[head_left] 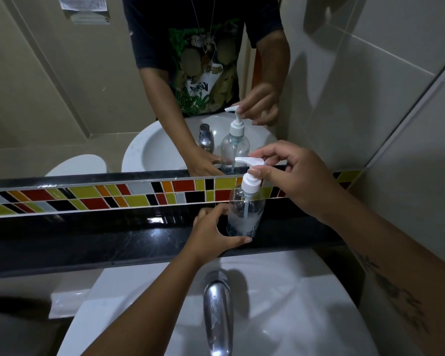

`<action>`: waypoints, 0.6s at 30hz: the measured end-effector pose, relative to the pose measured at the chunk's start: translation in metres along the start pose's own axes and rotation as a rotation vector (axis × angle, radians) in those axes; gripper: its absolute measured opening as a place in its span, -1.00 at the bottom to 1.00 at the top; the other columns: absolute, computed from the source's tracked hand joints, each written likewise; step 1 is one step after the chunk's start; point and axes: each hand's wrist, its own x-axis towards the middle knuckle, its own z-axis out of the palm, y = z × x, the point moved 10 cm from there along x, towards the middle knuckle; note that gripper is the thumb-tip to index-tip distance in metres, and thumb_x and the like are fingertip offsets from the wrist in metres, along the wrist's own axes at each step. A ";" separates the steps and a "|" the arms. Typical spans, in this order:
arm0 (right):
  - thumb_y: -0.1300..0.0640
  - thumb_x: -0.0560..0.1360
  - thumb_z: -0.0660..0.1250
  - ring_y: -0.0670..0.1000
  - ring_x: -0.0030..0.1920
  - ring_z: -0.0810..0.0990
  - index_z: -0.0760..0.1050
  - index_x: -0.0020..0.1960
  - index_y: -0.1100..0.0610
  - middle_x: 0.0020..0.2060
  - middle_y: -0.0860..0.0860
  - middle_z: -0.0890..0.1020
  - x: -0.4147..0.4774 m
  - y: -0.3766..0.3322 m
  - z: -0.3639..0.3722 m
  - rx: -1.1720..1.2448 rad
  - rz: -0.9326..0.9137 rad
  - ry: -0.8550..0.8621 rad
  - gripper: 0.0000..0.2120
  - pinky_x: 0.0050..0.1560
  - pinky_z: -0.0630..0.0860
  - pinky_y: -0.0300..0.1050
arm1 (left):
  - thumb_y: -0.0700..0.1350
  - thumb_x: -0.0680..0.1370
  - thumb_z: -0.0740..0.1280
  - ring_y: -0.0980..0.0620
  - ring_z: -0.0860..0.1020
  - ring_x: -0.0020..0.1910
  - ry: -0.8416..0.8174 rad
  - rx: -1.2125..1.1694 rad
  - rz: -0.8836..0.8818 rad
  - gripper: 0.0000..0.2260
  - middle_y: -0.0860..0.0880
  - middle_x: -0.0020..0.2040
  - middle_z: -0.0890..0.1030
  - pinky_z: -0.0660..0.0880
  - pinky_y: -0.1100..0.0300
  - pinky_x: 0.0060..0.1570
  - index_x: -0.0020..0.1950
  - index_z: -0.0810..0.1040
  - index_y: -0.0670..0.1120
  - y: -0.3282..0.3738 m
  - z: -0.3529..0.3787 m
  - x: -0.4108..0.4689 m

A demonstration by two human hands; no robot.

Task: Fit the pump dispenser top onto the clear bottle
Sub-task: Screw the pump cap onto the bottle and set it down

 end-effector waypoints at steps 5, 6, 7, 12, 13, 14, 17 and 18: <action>0.18 0.54 0.40 -0.23 -0.11 0.51 0.63 0.13 -0.03 -0.06 -0.17 0.61 0.009 -0.011 0.009 -0.156 -0.091 -0.147 -0.79 -0.12 0.34 -0.46 | 0.05 0.31 0.68 0.13 0.37 0.31 -0.036 -0.043 0.020 -0.30 0.03 0.31 0.45 0.38 0.35 0.28 0.39 0.49 0.20 -0.006 -0.006 0.000; 0.19 0.55 0.38 -0.17 -0.05 0.51 0.63 0.14 -0.05 -0.01 -0.11 0.64 0.011 -0.014 0.013 -0.197 -0.123 -0.175 -0.78 -0.05 0.36 -0.40 | 0.05 0.31 0.68 0.14 0.38 0.31 -0.037 -0.043 0.023 -0.31 0.04 0.31 0.46 0.36 0.37 0.26 0.38 0.49 0.21 -0.008 -0.009 0.001; 0.19 0.57 0.36 -0.08 -0.01 0.52 0.63 0.16 -0.04 0.03 -0.05 0.66 0.013 -0.019 0.016 -0.245 -0.166 -0.197 -0.78 0.04 0.39 -0.28 | 0.08 0.30 0.68 0.12 0.40 0.32 -0.035 -0.045 0.024 -0.32 0.05 0.30 0.49 0.39 0.31 0.29 0.36 0.49 0.24 -0.011 -0.013 0.001; 0.20 0.57 0.27 0.02 0.06 0.55 0.64 0.19 0.04 0.09 -0.03 0.69 0.023 -0.049 0.044 -0.413 -0.373 -0.300 -0.73 0.11 0.32 -0.23 | 0.33 0.20 0.62 0.05 0.57 0.30 -0.003 0.009 0.004 -0.29 0.07 0.29 0.62 0.55 -0.04 0.32 0.31 0.50 0.35 -0.029 -0.038 0.002; 0.22 0.58 0.28 0.00 0.07 0.53 0.64 0.19 0.02 0.11 -0.05 0.68 0.026 -0.052 0.051 -0.415 -0.369 -0.319 -0.73 0.13 0.31 -0.25 | 0.35 0.20 0.62 0.04 0.56 0.30 0.000 0.015 -0.002 -0.29 0.06 0.31 0.62 0.56 -0.06 0.32 0.31 0.49 0.35 -0.032 -0.044 0.001; 0.23 0.58 0.30 -0.01 0.09 0.51 0.64 0.19 0.00 0.13 -0.08 0.68 0.029 -0.053 0.057 -0.413 -0.356 -0.339 -0.73 0.14 0.31 -0.27 | 0.35 0.19 0.61 0.04 0.56 0.32 0.010 0.019 -0.005 -0.28 0.07 0.32 0.61 0.56 -0.07 0.33 0.31 0.49 0.34 -0.035 -0.050 -0.001; 0.26 0.58 0.30 -0.07 0.14 0.48 0.64 0.17 -0.04 0.21 -0.10 0.67 0.035 -0.060 0.074 -0.396 -0.356 -0.367 -0.71 0.16 0.28 -0.36 | 0.33 0.20 0.61 0.01 0.52 0.36 0.047 0.016 -0.026 -0.29 0.09 0.32 0.61 0.56 -0.12 0.32 0.31 0.50 0.31 -0.044 -0.069 -0.007; 0.27 0.58 0.30 -0.14 0.14 0.44 0.65 0.16 -0.03 0.25 -0.09 0.65 0.036 -0.062 0.078 -0.387 -0.357 -0.369 -0.71 0.15 0.23 -0.46 | 0.33 0.20 0.61 0.01 0.52 0.36 0.059 0.017 -0.033 -0.29 0.10 0.31 0.62 0.56 -0.13 0.31 0.31 0.50 0.31 -0.047 -0.074 -0.009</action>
